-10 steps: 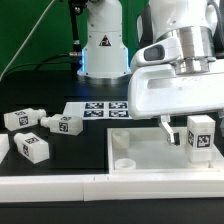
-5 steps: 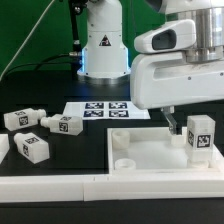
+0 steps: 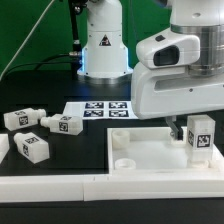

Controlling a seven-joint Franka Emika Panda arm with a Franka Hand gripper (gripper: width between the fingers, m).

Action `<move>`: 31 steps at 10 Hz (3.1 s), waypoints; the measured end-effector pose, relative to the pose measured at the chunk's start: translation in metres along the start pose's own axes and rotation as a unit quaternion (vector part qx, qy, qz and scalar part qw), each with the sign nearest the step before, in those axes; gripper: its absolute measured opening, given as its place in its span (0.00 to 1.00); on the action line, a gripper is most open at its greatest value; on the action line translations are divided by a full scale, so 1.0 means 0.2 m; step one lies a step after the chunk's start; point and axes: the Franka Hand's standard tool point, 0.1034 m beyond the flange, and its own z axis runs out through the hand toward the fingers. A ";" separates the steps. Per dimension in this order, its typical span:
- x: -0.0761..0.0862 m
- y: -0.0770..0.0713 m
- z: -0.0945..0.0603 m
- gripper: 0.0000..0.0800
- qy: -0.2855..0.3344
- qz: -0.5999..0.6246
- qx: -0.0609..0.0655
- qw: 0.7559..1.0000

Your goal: Assemble one leg

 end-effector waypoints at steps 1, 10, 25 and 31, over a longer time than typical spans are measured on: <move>0.00 0.00 0.00 0.52 0.000 0.023 0.000 1.000; 0.02 0.03 0.01 0.36 0.025 0.523 0.037 0.851; 0.01 0.02 0.01 0.81 0.052 -0.158 -0.028 0.986; 0.02 0.02 0.01 0.36 0.058 -0.010 -0.018 0.998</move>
Offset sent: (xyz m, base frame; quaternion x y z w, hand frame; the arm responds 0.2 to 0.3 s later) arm -0.0005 -0.0120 -0.0114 0.0049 0.0160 0.2111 0.9773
